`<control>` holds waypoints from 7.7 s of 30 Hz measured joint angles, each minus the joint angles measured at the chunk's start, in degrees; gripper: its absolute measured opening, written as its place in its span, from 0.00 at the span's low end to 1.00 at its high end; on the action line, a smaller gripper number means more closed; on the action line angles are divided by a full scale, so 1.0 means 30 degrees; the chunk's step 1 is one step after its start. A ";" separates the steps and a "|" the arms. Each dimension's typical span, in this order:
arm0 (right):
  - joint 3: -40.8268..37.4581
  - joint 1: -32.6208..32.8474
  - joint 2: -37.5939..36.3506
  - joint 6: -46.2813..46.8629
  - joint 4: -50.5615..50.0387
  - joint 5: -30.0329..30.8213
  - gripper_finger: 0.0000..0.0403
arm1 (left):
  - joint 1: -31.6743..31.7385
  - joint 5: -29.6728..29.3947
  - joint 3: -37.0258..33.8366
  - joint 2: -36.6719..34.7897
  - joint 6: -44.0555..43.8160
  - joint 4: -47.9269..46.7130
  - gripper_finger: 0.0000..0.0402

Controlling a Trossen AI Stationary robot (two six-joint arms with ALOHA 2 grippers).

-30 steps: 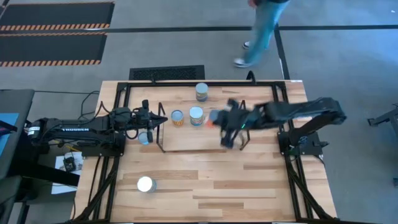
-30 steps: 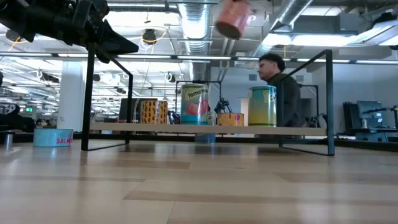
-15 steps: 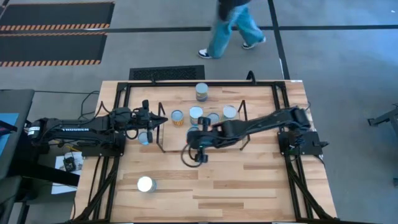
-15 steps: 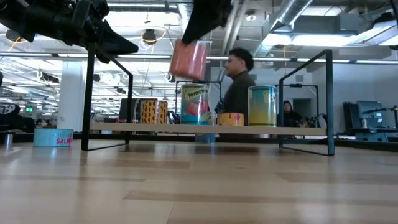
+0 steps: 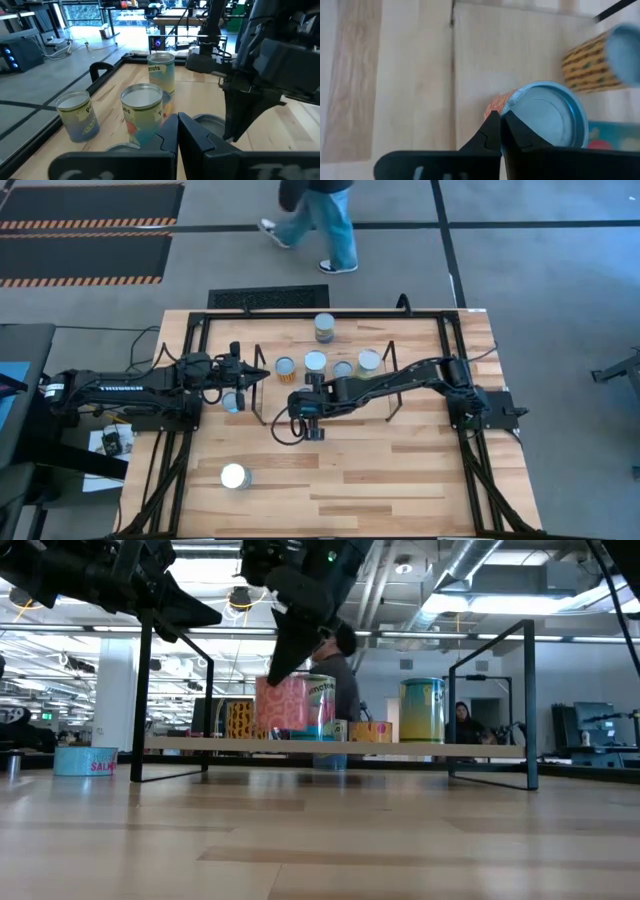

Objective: Pick and place cans onto a shelf
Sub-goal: Put the orange can on the shelf aligned with the black beans can, then put the tomatoes can on the shelf aligned with the other tomatoes can

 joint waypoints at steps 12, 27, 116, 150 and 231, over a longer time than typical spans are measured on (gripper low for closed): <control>-0.0016 -0.0124 -0.0017 -0.0138 0.0140 -0.1000 0.17 | -0.0005 -0.0007 0.0000 -0.0002 0.0008 -0.0031 0.00; -0.0443 0.0073 -0.4496 -0.2740 -0.1027 -0.0703 0.05 | -0.0005 0.0525 0.1742 0.0002 0.1048 -0.1444 0.00; -2.6835 0.3249 -2.7950 -0.4167 1.8937 0.0225 0.01 | -0.5579 -0.4533 1.8906 2.0198 -0.3877 -2.1367 0.00; -2.6835 0.3249 -2.7950 -0.4153 1.8938 0.0218 0.02 | -0.4683 -0.4765 1.8884 2.0067 -0.5029 -2.2436 0.13; -3.0733 0.7774 -2.8286 -0.7759 2.6461 0.3504 0.01 | -1.9698 -0.2827 2.2935 2.3753 -2.4696 -2.9705 0.13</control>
